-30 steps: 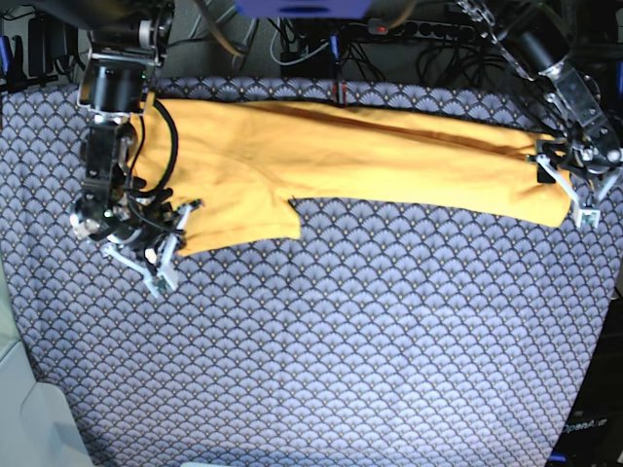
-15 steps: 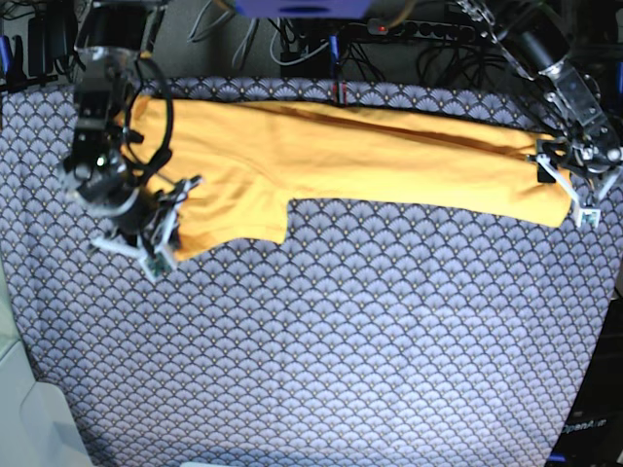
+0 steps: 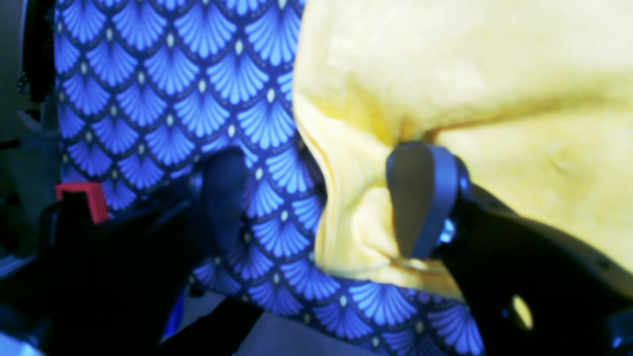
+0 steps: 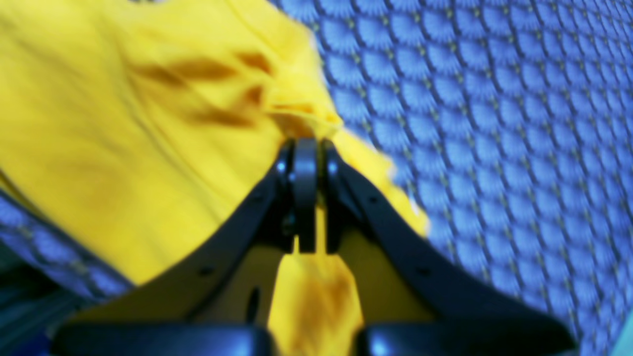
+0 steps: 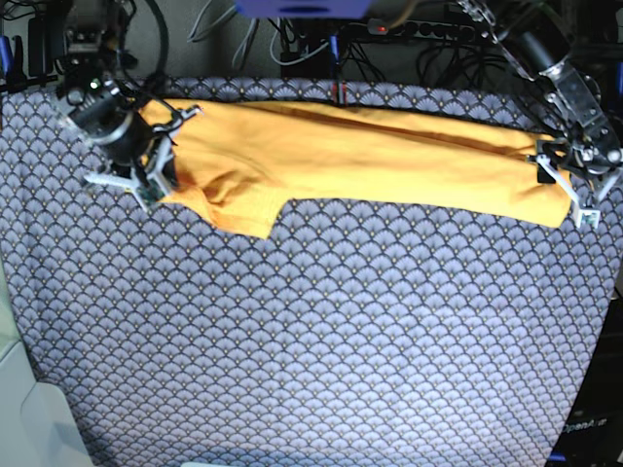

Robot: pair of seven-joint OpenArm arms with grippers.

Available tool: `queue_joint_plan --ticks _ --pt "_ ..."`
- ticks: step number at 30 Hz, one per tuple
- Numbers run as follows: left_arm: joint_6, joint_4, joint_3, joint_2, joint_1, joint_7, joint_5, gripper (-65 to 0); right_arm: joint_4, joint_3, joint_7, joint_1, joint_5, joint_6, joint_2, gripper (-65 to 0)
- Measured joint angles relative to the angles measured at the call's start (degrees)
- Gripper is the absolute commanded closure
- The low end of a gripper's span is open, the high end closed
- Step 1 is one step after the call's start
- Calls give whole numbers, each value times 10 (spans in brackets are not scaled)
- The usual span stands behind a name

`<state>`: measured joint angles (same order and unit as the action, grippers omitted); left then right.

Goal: Fold the T-shirt properly
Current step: 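Grasp the loose sleeve end with the right gripper and tuck it in, then hold the folded strip ends with both grippers and pull them taut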

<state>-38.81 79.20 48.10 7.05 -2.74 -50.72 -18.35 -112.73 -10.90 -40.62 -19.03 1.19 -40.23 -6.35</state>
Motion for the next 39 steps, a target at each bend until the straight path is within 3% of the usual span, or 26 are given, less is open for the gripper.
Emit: queue_joint_plan --ticks 10,13,17,20,33,39 --pt "0 0 -2 1 0 0 0 -458 0 -63 114 -81 -3 0 -2 0" --pt "0 0 -2 1 1 0 1 -458 0 -65 145 -112 -50 0 -24 0" --pt "1 0 -1 1 2 4 2 -458 3 -69 141 -147 -118 0 -71 0" --pt "0 -1 -1 1 2 3 1 -458 11 -69 146 -145 -146 0 -84 0" --pt "0 -1 1 1 2 4 2 -460 36 -68 144 -143 -150 0 -86 0" --pt "-4 -3 0 9 3 2 9 -461 124 -67 144 -99 -149 0 -86 0"
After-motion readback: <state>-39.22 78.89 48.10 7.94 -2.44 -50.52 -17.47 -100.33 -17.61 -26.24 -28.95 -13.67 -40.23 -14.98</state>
